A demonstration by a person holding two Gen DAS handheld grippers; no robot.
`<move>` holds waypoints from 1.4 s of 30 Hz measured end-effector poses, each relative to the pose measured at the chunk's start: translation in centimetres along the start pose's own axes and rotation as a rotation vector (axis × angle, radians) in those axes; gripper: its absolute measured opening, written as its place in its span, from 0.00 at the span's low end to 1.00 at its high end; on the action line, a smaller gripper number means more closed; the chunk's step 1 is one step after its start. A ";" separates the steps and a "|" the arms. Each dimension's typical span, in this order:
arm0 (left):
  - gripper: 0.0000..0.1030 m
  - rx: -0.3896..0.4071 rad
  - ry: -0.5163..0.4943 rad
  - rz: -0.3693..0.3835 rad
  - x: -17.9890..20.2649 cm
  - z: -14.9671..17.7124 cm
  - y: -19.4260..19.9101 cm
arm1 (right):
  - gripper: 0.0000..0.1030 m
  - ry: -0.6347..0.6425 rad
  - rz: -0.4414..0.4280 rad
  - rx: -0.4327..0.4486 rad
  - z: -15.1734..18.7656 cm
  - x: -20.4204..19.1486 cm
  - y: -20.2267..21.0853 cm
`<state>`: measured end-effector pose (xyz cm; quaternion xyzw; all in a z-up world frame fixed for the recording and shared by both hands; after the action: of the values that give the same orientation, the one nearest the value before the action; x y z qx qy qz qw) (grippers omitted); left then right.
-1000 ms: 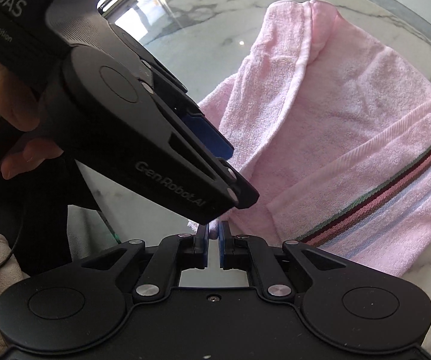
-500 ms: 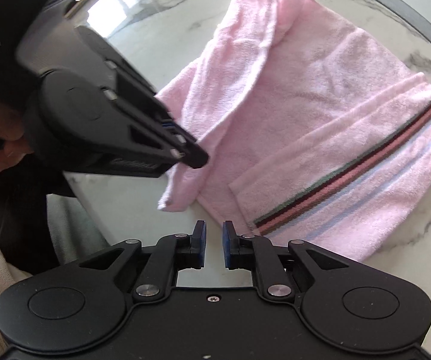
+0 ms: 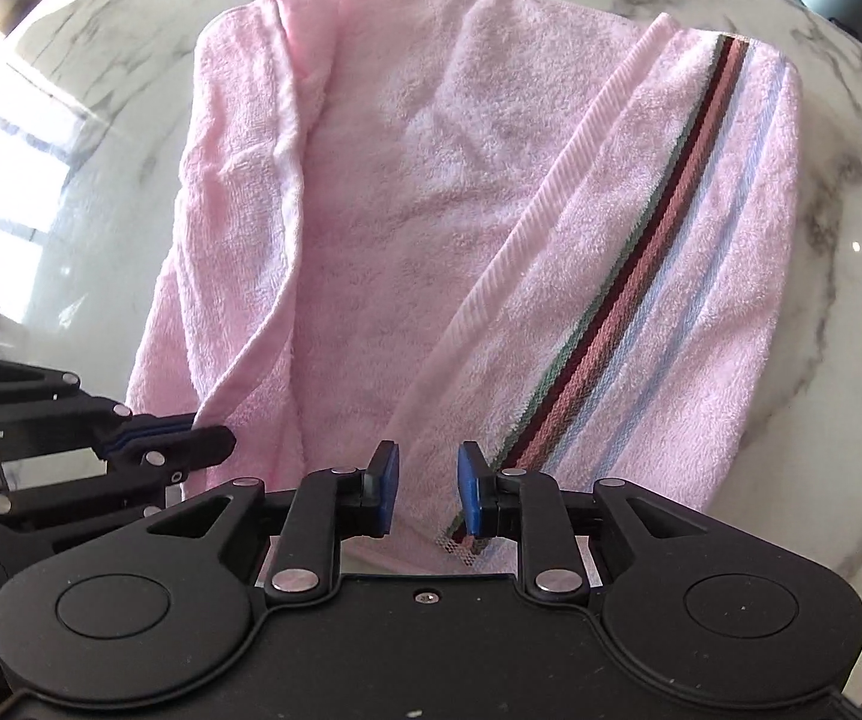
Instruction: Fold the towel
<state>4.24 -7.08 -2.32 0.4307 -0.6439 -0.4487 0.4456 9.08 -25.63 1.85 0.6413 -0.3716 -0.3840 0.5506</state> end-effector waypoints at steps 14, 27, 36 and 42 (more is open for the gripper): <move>0.02 0.017 0.011 0.037 -0.2 0.8 -0.1 | 0.14 -0.039 0.051 -0.013 -0.3 -1.1 -2.1; 0.02 0.032 0.023 0.084 0.0 0.7 0.0 | 0.02 0.006 -0.088 0.032 2.2 0.8 2.7; 0.02 0.035 0.053 0.207 -0.3 0.8 0.9 | 0.02 0.055 -0.297 0.023 4.3 -1.3 6.0; 0.02 0.007 0.067 0.304 -0.2 0.0 0.2 | 0.02 0.067 -0.363 0.001 4.5 -1.7 4.3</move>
<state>4.26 -6.88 -2.12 0.3444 -0.6880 -0.3592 0.5283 4.03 -26.52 5.82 0.7104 -0.2314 -0.4552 0.4843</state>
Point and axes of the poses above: each gripper's, at about its wrist camera, not at the fingertips, and y roughly against the way its jaws point, x to its right, z to its underside, the point moved 2 cm from there along -y, roughly the way its jaws point, and after that the axes turned 1 degree about z, right-handed, at the moved point
